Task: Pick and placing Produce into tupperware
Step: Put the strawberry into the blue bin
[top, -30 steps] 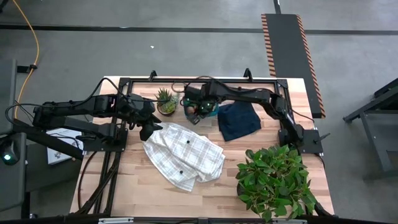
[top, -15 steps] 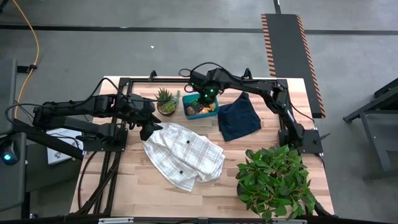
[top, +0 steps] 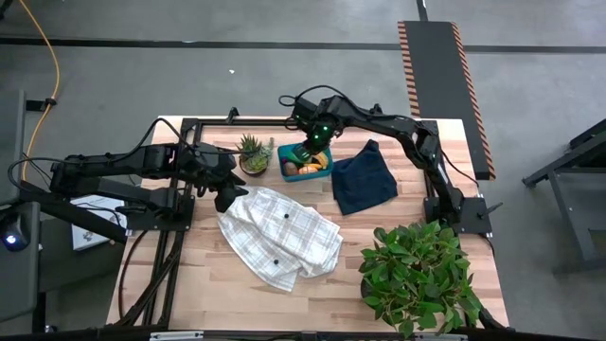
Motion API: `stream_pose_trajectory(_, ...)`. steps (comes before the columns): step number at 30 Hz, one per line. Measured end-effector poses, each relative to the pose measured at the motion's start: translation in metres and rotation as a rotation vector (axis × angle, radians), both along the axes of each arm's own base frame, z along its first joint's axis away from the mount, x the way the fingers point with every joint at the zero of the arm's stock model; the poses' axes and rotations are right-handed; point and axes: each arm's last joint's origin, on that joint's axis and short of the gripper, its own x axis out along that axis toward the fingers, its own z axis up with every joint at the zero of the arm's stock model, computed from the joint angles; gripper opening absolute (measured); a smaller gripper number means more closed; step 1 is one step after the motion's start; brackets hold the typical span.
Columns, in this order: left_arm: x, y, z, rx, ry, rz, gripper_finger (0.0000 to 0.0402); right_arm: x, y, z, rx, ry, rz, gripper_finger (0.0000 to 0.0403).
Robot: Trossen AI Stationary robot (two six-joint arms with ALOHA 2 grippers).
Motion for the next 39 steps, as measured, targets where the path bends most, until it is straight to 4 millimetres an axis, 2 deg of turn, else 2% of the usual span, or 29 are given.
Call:
stream_pose_trajectory(13, 0.0, 0.0, 0.0, -0.016, -0.001, 0.035, 0.0163, 0.007, -0.003, -0.02, 0.022, 0.028, 0.023, 0.0)
stream_pose_trajectory(32, 0.0, 0.0, 0.0, -0.024, -0.002, 0.043, 0.0163, 0.005, -0.004, -0.022, 0.033, 0.046, 0.013, 0.0)
stream_pose_trajectory(39, 0.0, 0.0, 0.0, -0.024, -0.002, 0.042, 0.0163, 0.004, -0.007, -0.036, 0.066, 0.097, 0.004, 0.0)
